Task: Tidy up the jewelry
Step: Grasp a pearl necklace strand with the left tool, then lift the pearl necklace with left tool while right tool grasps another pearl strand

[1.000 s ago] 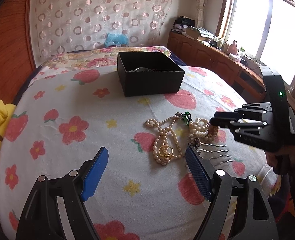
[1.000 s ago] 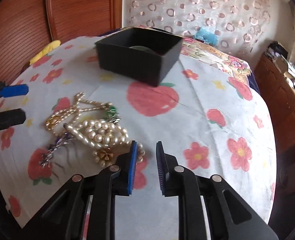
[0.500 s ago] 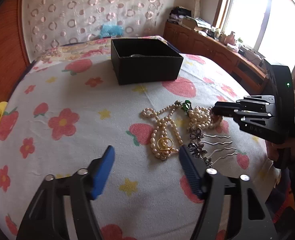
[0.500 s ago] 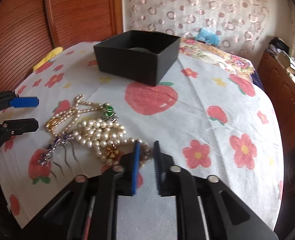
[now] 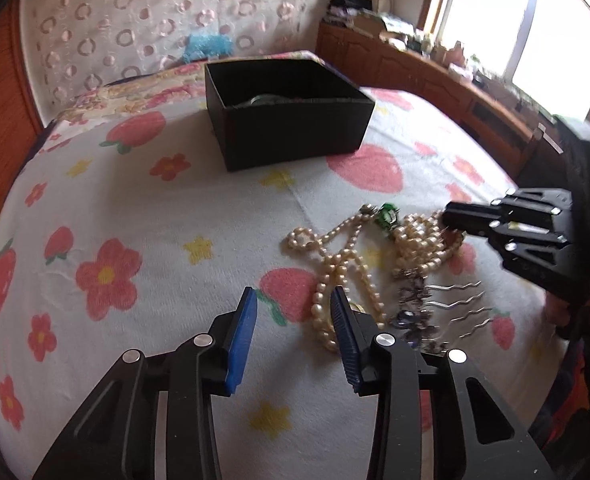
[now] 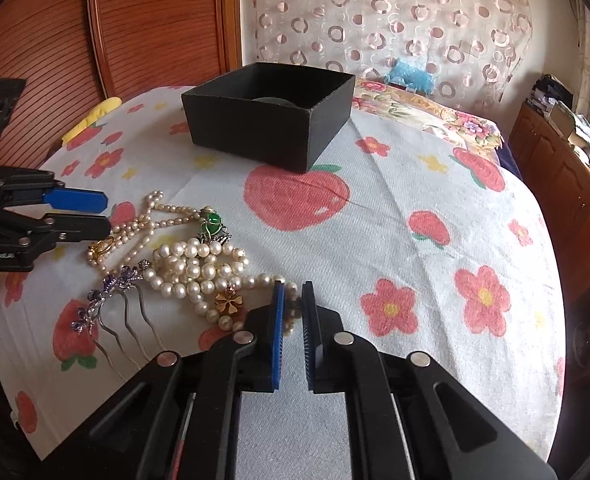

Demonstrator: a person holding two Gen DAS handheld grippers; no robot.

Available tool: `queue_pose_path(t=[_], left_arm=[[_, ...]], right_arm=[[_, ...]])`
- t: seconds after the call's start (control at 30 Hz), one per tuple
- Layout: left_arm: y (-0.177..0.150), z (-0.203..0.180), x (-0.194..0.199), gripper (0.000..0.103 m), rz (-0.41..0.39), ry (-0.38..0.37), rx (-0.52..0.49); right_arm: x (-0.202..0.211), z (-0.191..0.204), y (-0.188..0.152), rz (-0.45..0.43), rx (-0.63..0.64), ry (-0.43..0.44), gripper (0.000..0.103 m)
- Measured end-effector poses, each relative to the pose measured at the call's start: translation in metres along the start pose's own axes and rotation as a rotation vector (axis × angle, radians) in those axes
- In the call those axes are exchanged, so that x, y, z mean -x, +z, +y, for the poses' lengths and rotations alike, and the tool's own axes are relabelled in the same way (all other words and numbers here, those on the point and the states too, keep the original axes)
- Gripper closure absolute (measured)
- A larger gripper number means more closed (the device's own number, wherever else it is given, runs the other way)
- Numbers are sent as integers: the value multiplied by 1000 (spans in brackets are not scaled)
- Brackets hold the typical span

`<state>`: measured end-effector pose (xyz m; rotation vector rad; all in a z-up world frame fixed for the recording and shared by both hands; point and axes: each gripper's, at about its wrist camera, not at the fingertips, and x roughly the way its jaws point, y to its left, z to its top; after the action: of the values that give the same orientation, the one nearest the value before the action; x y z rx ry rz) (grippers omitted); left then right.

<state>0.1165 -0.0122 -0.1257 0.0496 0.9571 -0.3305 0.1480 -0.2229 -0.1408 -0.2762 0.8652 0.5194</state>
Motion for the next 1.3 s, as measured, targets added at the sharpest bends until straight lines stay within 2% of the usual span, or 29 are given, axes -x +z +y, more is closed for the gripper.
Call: queue_pose_path(t=[0.3,0.33,0.4,0.43,0.7,0.87,1.07,1.3], left_arm=[[19,-8,-15,72,48,37,-132],[20,-10,-16,76,47,38,-151],[22,-12,-16,94,53,9,-161],[23,-12,-15,99,57,4,-154],[49,-5,42,99,-113,15,-99],[60,-12,84,99,-199,-15,-99],[76,-21,109,99,-272,0,-107],[84,-21,128,99,-319,15,-99]], right_arm=[[0,0,0,-1,0,0,93],[0,0,0,-1,-1,1,93],[0,0,0,0,-2,2,93],[0,0,0,-1,-2,3,93],[-1,0,0,0,-14,19,93],[-1,-1,0,0,-16,21,93],[-1,-1,-1,-1,-6,10,93],[1,-3,1,-2,-13,29,94]])
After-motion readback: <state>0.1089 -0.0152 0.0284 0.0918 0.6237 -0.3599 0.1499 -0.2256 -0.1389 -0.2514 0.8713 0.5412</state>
